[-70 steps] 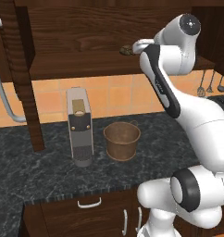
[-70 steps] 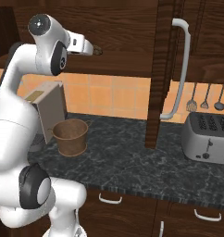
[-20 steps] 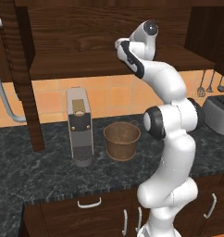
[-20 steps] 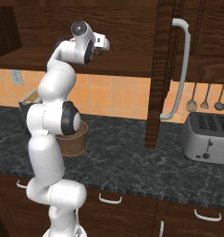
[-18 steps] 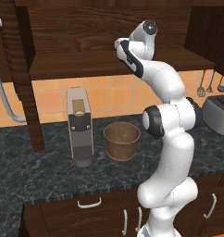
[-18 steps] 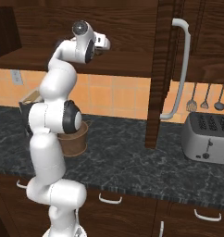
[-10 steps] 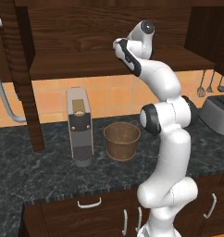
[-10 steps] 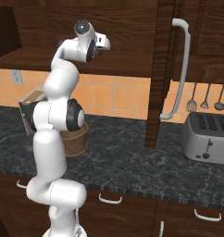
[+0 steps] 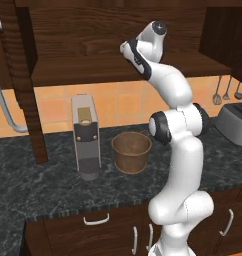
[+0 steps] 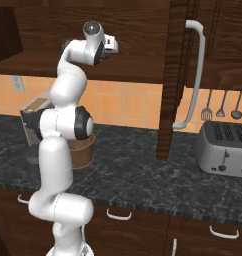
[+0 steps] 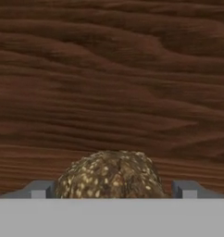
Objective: Open the cabinet, pick up the bread from the cabinet and place it in the basket. Then move the basket to the dining counter.
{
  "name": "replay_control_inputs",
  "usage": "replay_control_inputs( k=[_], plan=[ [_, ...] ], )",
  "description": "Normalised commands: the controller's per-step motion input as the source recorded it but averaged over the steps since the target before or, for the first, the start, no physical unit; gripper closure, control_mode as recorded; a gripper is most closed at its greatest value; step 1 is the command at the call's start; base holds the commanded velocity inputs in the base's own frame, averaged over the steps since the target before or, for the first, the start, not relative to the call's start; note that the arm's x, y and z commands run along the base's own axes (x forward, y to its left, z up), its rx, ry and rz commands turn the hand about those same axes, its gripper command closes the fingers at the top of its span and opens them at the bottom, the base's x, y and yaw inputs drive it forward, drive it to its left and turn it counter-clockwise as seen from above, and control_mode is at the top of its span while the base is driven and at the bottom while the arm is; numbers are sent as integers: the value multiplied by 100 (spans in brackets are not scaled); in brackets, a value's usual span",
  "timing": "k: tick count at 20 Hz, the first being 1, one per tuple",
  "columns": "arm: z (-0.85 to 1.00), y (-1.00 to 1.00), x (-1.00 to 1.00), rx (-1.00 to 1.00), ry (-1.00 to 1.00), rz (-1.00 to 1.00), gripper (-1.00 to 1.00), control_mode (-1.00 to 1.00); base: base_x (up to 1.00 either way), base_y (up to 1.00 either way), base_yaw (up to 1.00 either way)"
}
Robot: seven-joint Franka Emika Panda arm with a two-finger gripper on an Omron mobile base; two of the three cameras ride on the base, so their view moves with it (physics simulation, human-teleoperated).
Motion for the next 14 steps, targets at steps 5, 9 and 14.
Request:
replay_control_inputs(
  k=[5,9,14],
  plan=[
    [-47,42,-22,0,-5,7,100,-100,0,0,0],
    [-4,41,-92,2,-24,4,100,-100,0,0,0],
    [0,21,-100,0,-4,0,100,-100,0,0,0]
  ],
)
